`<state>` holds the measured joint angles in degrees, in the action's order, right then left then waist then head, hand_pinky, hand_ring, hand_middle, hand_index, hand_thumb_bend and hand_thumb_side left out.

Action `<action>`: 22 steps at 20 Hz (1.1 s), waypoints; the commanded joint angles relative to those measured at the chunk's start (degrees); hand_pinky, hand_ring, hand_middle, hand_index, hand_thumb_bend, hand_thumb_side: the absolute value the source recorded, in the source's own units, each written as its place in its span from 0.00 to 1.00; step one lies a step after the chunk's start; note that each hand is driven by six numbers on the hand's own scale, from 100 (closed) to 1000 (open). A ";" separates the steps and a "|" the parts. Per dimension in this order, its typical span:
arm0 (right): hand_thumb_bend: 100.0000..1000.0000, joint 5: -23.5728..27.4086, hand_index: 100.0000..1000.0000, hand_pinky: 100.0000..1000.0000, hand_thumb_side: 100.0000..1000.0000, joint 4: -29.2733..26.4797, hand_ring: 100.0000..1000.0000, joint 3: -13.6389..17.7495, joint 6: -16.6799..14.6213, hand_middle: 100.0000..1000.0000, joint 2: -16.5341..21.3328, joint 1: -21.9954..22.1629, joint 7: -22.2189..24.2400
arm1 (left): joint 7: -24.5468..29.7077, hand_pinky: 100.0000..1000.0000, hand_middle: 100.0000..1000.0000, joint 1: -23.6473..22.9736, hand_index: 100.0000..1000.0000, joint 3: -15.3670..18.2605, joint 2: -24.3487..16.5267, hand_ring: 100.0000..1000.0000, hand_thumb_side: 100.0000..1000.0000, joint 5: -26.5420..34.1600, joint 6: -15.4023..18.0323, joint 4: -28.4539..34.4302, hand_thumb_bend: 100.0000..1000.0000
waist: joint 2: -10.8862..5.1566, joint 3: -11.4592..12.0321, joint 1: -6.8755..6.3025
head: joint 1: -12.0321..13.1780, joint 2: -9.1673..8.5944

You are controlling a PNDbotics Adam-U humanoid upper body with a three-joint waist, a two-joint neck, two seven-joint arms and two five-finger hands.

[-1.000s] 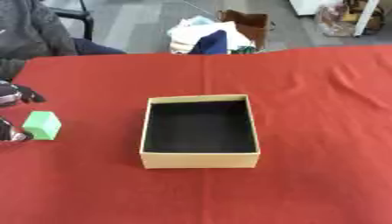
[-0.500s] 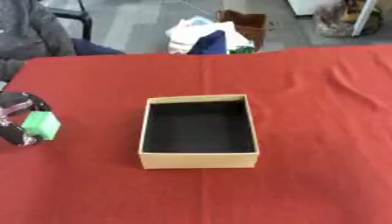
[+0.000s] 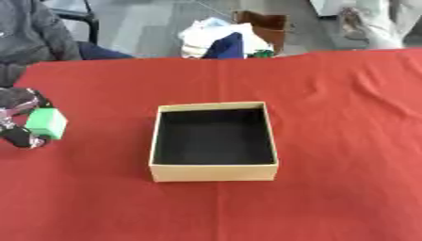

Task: Pick up objects on the table and place them in the box.

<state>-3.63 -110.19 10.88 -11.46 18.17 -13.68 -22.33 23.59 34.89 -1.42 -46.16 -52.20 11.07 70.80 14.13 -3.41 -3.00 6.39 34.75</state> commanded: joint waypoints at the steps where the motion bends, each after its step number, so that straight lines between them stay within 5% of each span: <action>1: 0.00 -0.07 0.87 0.59 0.48 -0.66 0.73 0.12 -0.15 0.76 1.14 -0.73 0.08 | -0.28 0.75 0.37 1.30 0.50 0.29 -3.10 0.57 0.00 1.39 0.45 8.25 0.17 | -1.04 0.15 -0.04 | -0.06 -0.15; 5: 0.00 -0.05 0.87 0.59 0.48 -0.62 0.73 -0.02 -0.19 0.76 1.13 -0.76 0.25 | 0.85 0.75 0.37 4.22 0.50 -2.61 -1.76 0.58 0.00 4.75 2.20 16.19 0.14 | -1.31 0.18 -0.07 | -0.18 0.03; 9: 0.00 0.05 0.87 0.59 0.48 -0.54 0.73 -0.28 -0.23 0.76 1.01 -0.82 0.56 | 2.69 0.75 0.38 10.37 0.51 -7.28 3.77 0.58 0.00 6.40 4.19 18.40 0.13 | -1.70 0.10 0.18 | -0.52 0.18; 15: 0.00 0.24 0.87 0.59 0.48 -0.47 0.73 -0.51 -0.29 0.76 0.74 -0.97 0.88 | 7.58 0.75 0.39 16.67 0.52 -15.34 11.04 0.59 0.00 4.84 8.83 14.19 0.14 | -1.99 -0.44 0.40 | -0.47 0.16; 22: 0.00 0.52 0.87 0.59 0.48 -0.48 0.73 -0.61 -0.41 0.76 0.44 -1.27 0.97 | 8.88 0.74 0.42 15.06 0.56 -19.47 17.66 0.61 0.00 1.79 12.02 6.77 0.13 | -1.55 -0.79 0.52 | -0.92 -0.42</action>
<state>-3.38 -110.15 10.20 -11.77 17.91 -14.18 -21.49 32.49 49.24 -20.61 -28.64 -49.78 22.42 78.09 13.44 -4.19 -2.73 5.66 34.71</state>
